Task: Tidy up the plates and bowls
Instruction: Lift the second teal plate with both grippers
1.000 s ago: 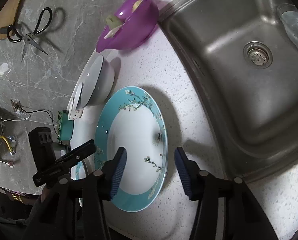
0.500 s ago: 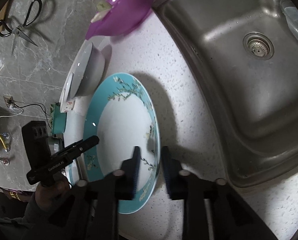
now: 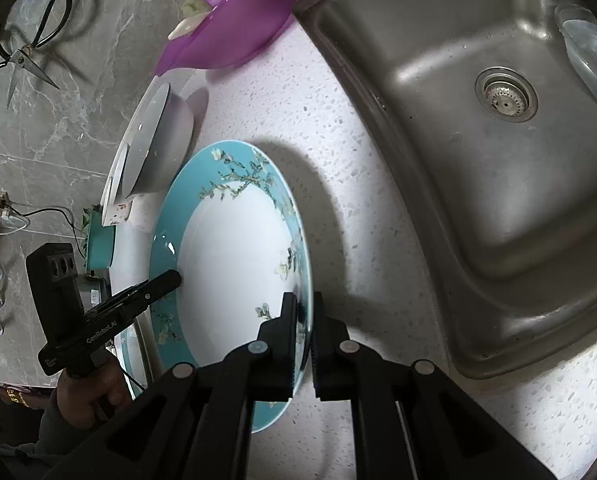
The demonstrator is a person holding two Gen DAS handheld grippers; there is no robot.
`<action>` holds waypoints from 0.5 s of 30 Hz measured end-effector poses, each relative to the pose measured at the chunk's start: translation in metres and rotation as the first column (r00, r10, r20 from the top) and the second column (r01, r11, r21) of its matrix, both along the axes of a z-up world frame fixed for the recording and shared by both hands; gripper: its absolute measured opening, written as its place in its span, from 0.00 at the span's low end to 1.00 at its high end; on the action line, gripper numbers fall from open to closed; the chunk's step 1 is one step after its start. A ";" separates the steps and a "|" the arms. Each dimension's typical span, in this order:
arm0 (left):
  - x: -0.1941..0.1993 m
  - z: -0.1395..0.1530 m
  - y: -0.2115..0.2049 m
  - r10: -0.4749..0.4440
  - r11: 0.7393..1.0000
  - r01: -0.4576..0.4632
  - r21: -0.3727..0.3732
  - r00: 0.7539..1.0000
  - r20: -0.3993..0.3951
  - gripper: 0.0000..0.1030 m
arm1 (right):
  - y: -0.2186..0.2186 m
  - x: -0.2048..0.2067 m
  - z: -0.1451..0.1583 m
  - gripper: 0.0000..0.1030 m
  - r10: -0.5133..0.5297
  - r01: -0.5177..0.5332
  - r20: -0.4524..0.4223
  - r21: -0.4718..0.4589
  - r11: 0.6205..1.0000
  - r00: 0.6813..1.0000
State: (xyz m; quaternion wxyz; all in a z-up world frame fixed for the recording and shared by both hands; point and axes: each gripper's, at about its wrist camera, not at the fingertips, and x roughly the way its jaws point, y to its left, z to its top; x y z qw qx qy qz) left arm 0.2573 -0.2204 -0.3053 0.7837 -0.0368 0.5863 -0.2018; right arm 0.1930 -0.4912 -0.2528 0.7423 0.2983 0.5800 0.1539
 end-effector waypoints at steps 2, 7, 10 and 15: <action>-0.001 0.001 0.000 -0.001 1.000 0.001 0.003 1.000 0.002 0.14 | 0.000 0.000 0.000 0.08 -0.004 0.004 -0.003 0.002 1.000 1.000; -0.003 0.006 0.003 0.001 1.000 -0.001 0.001 1.000 0.013 0.14 | 0.002 0.001 0.001 0.08 -0.007 0.007 -0.009 0.005 1.000 1.000; -0.002 0.012 0.005 0.002 1.000 -0.002 -0.001 1.000 0.028 0.14 | 0.004 0.001 0.002 0.09 -0.005 0.006 -0.008 0.004 1.000 1.000; -0.005 0.015 0.010 -0.001 1.000 0.002 -0.006 0.999 0.032 0.14 | 0.006 0.001 0.008 0.09 -0.003 0.003 0.008 -0.015 1.000 1.000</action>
